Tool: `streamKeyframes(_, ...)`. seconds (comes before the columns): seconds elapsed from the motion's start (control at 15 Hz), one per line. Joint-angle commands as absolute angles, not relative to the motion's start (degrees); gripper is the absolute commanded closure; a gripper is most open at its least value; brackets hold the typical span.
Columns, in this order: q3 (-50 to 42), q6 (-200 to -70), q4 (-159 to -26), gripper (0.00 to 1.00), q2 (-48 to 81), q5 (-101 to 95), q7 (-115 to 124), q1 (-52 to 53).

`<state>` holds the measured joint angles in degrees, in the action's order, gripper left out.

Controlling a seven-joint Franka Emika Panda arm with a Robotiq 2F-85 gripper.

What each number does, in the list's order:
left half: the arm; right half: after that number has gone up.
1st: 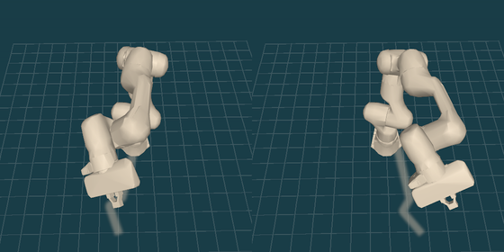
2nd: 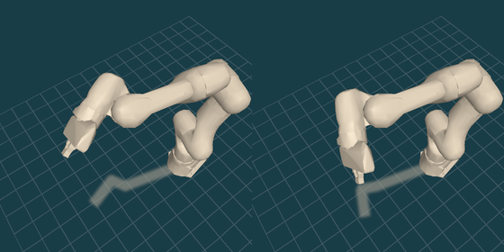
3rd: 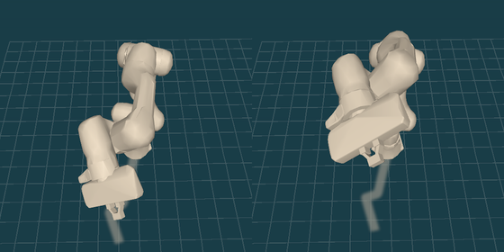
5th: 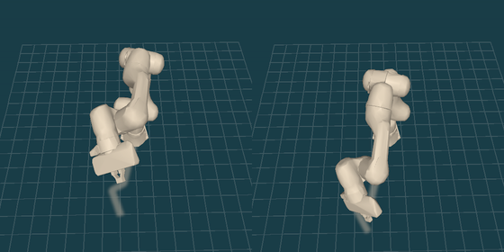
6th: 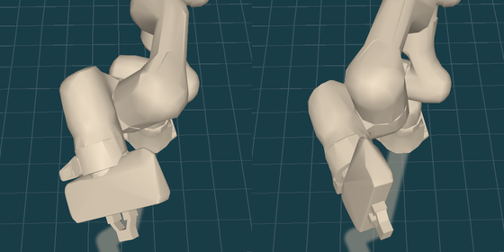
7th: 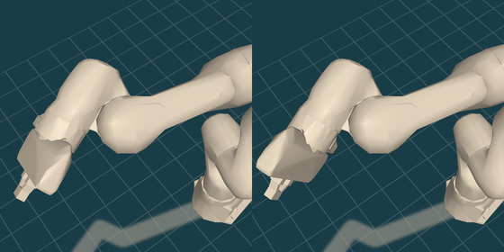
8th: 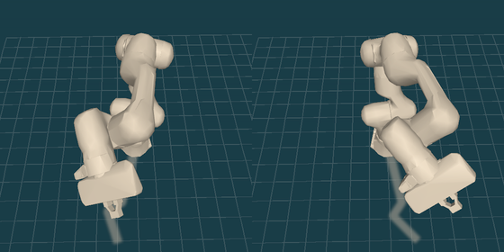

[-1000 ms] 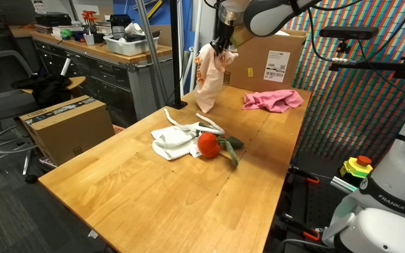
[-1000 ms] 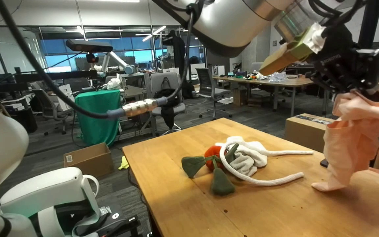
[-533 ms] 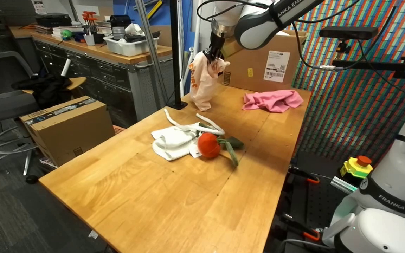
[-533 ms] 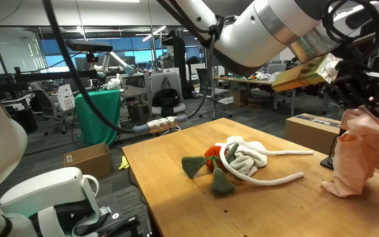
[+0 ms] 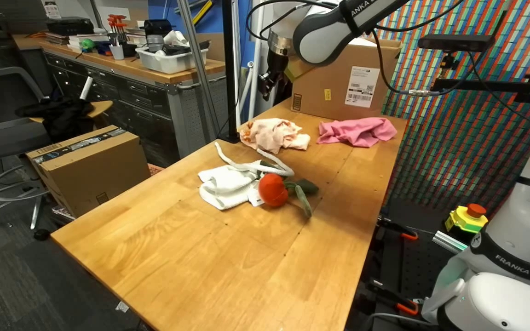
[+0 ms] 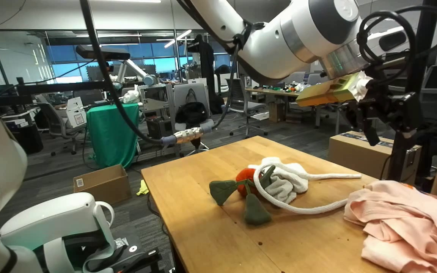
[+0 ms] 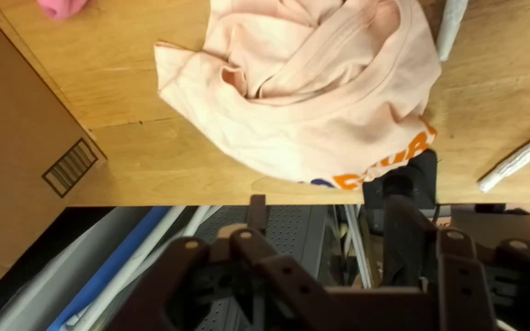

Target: Separate the clothes, rope and plush toy on the table

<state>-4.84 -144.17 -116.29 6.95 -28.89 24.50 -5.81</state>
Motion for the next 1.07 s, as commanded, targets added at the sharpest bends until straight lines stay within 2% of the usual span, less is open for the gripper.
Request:
streamKeyframes(0.0, -4.3, -137.6, -118.2, 0.0, 2.3, -21.7, 15.7, -4.1)
streamKeyframes(0.6, -0.2, -114.5, -121.8, 0.0, -6.6, -4.4, -2.1, -0.1)
streamKeyframes(1.0, 2.5, -111.7, -125.1, 0.0, -5.6, -0.8, -8.5, 3.3)
